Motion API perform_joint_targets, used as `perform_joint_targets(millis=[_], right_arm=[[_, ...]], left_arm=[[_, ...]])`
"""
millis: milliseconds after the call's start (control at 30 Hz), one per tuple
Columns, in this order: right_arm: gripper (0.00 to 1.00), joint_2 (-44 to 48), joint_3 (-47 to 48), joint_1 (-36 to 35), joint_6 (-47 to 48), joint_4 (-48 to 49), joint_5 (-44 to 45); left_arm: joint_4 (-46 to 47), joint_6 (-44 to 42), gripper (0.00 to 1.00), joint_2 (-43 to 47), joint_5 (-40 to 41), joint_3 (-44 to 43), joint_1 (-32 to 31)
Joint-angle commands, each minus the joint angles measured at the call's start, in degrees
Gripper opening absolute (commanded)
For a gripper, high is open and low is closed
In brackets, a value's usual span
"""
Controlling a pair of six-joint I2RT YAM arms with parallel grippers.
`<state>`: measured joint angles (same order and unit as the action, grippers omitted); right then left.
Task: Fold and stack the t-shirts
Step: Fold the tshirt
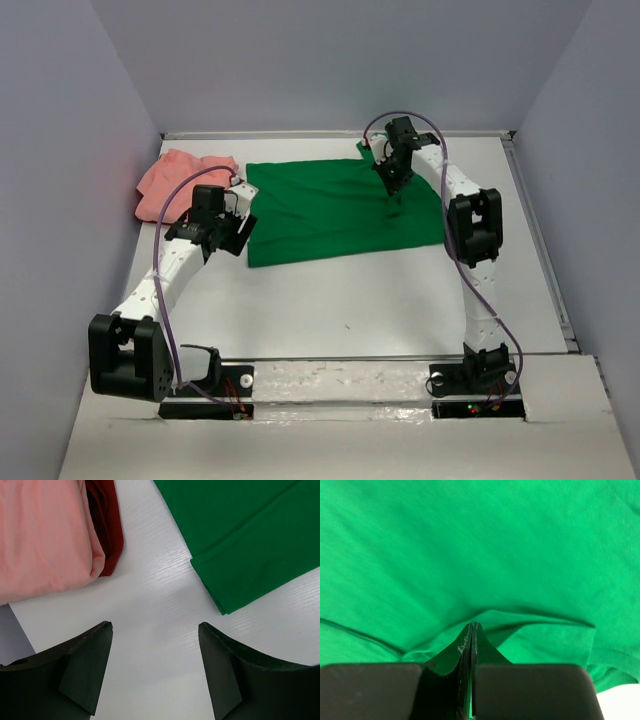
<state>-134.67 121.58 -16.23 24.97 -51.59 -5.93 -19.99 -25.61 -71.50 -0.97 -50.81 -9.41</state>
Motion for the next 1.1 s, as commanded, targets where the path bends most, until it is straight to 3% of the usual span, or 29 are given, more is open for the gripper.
perform_joint_targets(millis=[0, 200, 333, 567, 1067], right_arm=[[0.0, 0.7, 4.2, -1.4, -1.6, -1.5, -2.2], [0.0, 6.1, -0.7, -1.4, -1.2, 1.4, 4.7], [0.0, 12.5, -10.8, -1.4, -1.1, 6.1, 11.3], [0.0, 17.6, -19.2, -1.4, -1.8, 7.7, 17.6], [0.0, 15.7, -23.3, -1.4, -3.3, 6.7, 15.7]], left_arm=[[0.5, 0.0, 0.82, 0.7, 0.4, -1.3, -0.3], [0.3, 0.1, 0.82, 0.3, 0.3, -1.6, -0.3], [0.2, 0.1, 0.82, 0.5, -0.4, -1.8, -0.3], [0.1, 0.2, 0.82, 1.6, -1.3, -1.8, -0.4], [-0.1, 0.1, 0.82, 3.2, -1.8, -1.4, -0.4]])
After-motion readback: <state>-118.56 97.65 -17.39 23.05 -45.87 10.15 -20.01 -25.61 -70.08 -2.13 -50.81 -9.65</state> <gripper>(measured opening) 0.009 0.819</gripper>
